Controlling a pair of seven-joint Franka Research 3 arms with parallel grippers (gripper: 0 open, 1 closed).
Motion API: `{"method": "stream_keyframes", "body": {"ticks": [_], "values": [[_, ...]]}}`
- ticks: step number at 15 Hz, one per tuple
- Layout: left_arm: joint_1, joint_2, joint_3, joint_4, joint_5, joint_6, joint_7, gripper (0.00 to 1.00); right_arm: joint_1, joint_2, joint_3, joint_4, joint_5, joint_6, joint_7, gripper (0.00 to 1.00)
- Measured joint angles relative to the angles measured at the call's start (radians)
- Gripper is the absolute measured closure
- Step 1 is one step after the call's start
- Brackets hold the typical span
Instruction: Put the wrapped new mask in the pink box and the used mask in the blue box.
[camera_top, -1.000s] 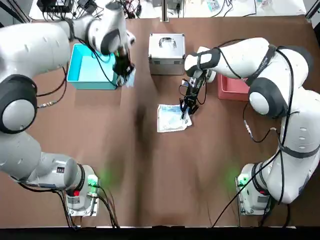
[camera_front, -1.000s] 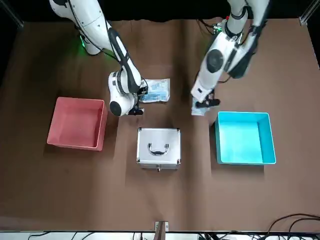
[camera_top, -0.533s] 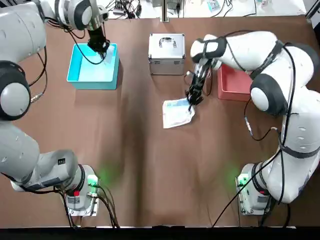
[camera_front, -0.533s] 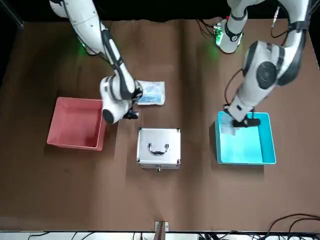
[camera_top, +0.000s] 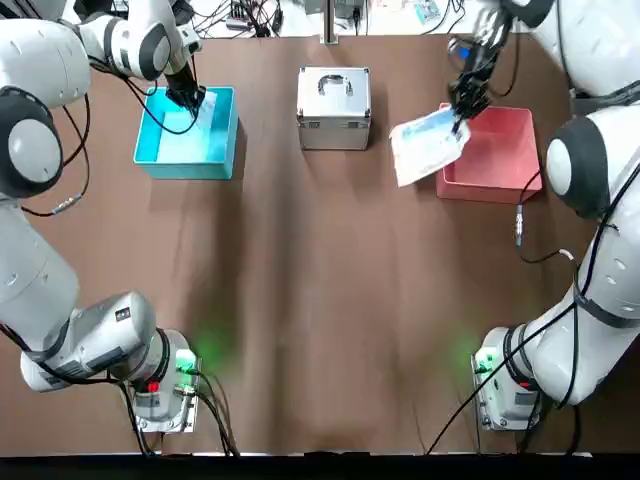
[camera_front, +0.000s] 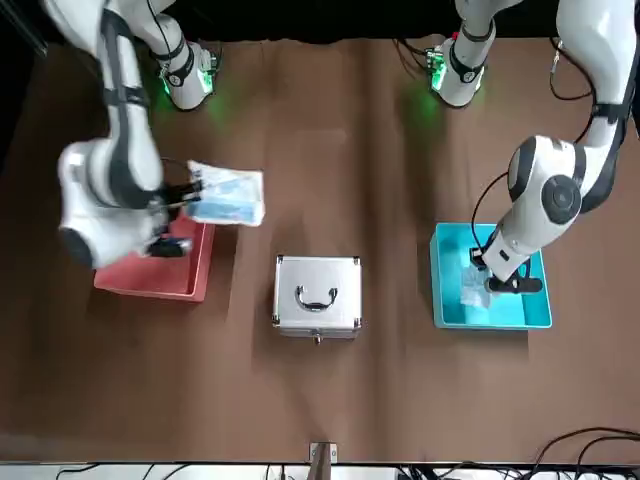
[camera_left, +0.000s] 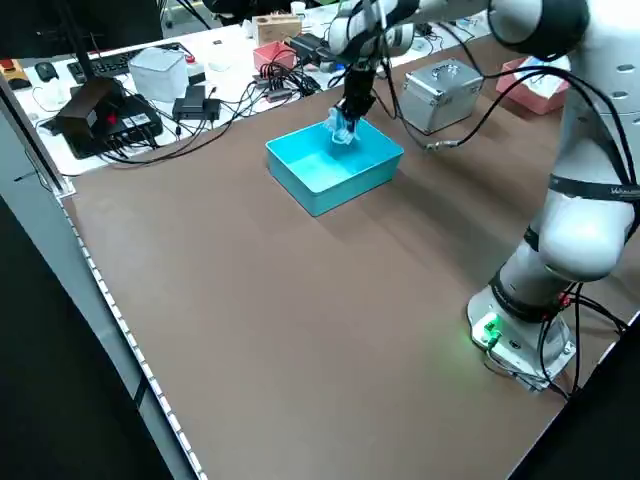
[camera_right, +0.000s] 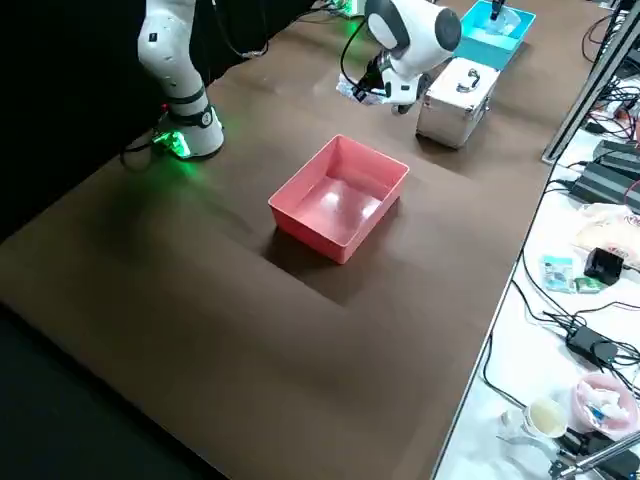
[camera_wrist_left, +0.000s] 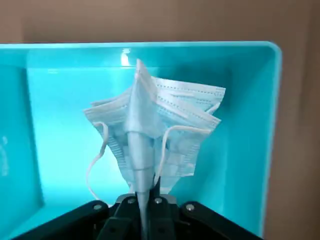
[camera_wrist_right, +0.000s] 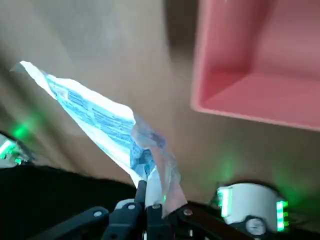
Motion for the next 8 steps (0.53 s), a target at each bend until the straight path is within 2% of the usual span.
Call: {"method": "stream_keyframes", "body": {"ticks": [1,3,7,8], "values": [[0.008,0.026,0.0,0.004,0.011,0.018,0.0,0.97,-0.021,-0.002,-0.03,0.024,-0.018,-0.004,-0.036,0.99],[0.019,0.066,0.004,0.012,0.026,0.026,0.0,0.93,-0.1,0.0,-0.053,0.052,-0.044,-0.004,-0.116,0.99],[0.034,0.093,0.007,0.028,0.034,0.028,0.0,0.58,-0.266,0.024,-0.056,0.063,-0.05,0.009,-0.264,0.99],[0.038,0.08,0.007,0.085,0.036,0.017,0.01,0.4,-0.312,0.075,-0.054,0.062,-0.05,0.058,-0.329,0.99]]}}
